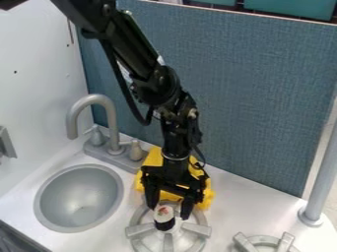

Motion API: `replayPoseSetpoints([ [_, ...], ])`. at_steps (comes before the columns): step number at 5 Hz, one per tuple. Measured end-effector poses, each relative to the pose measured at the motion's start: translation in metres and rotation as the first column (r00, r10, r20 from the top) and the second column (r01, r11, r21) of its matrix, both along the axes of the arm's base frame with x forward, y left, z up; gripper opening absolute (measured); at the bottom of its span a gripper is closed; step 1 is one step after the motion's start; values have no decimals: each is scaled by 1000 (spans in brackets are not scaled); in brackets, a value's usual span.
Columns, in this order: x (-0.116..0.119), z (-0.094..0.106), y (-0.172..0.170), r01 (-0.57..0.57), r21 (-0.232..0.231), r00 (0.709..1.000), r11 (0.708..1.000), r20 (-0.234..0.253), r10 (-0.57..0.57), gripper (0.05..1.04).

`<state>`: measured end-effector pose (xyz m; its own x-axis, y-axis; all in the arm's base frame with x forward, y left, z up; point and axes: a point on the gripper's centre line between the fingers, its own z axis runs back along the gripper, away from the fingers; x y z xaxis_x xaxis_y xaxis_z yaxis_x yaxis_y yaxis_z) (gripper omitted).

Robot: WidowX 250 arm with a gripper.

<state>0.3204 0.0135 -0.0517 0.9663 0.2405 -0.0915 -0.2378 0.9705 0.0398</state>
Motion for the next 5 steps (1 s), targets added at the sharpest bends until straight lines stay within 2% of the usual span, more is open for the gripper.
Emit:
replayPoseSetpoints([
  [3,10,-13,9,-86,74,994,994,-56,90,1000],
  [5,11,-25,8,-91,69,991,993,-93,97,1000],
])
